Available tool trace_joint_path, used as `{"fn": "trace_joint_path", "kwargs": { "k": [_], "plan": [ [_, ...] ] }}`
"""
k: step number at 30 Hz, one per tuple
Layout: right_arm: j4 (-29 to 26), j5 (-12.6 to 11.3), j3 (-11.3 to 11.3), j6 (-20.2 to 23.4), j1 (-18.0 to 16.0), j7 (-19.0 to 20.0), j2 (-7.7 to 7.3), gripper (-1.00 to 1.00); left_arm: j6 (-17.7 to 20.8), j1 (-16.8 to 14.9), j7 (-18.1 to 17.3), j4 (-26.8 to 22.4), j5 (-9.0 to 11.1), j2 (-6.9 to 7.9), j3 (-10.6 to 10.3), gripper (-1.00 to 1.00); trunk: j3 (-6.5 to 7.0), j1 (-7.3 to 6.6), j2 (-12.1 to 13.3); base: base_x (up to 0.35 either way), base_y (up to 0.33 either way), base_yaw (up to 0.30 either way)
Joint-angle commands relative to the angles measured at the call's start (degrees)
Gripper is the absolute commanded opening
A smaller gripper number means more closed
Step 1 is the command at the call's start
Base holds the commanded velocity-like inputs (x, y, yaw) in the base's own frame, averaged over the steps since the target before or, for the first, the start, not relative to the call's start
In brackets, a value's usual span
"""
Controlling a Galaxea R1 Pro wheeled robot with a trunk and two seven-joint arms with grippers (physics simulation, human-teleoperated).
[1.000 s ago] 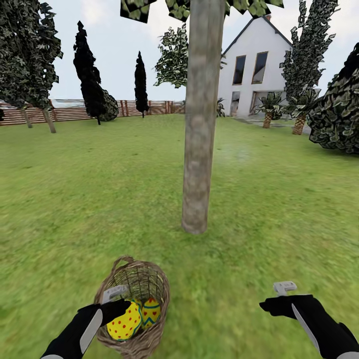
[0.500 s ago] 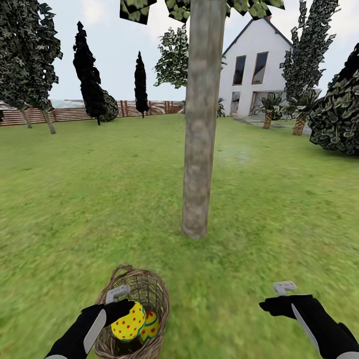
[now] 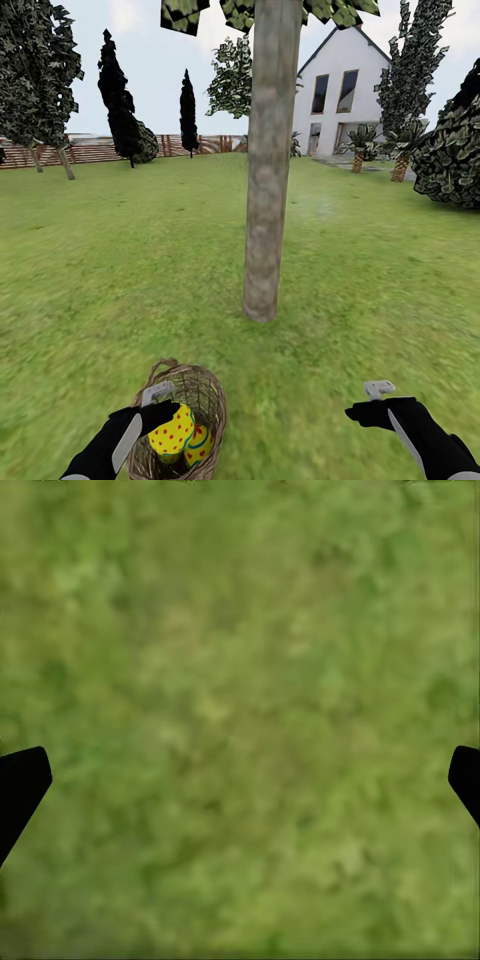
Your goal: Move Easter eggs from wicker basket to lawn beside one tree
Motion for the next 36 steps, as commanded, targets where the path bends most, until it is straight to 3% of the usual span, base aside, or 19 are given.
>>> {"fn": "trace_joint_path", "kwargs": {
  "k": [1,5,15,36],
  "plan": [
    [-0.07,-0.02,0.14,0.27,-0.03,0.11,-0.05,1.0,0.37,-0.04,-0.24,-0.07,0.12,-0.05,0.23,-1.0,0.13,-0.23,0.39,0.0,0.0,0.0],
    [-0.09,-0.03,0.13,0.29,-0.01,0.11,-0.05,1.0,0.37,-0.02,-0.33,-0.07,0.12,-0.69,0.23,-1.0,0.85,-1.11,1.99,0.0,0.0,0.0],
    [-0.03,0.02,0.22,0.28,0.0,0.02,-0.05,1.0,0.38,-0.03,-0.42,-0.07,0.12,-0.74,0.23,-1.0,2.64,-3.31,6.0,-0.001,0.001,0.0],
    [-0.02,0.06,0.29,0.19,-0.02,0.02,0.04,1.0,0.37,-0.03,-0.51,-0.07,0.2,-0.69,0.27,-1.0,6.41,-7.92,14.42,-0.122,0.175,0.0]
  ]
}}
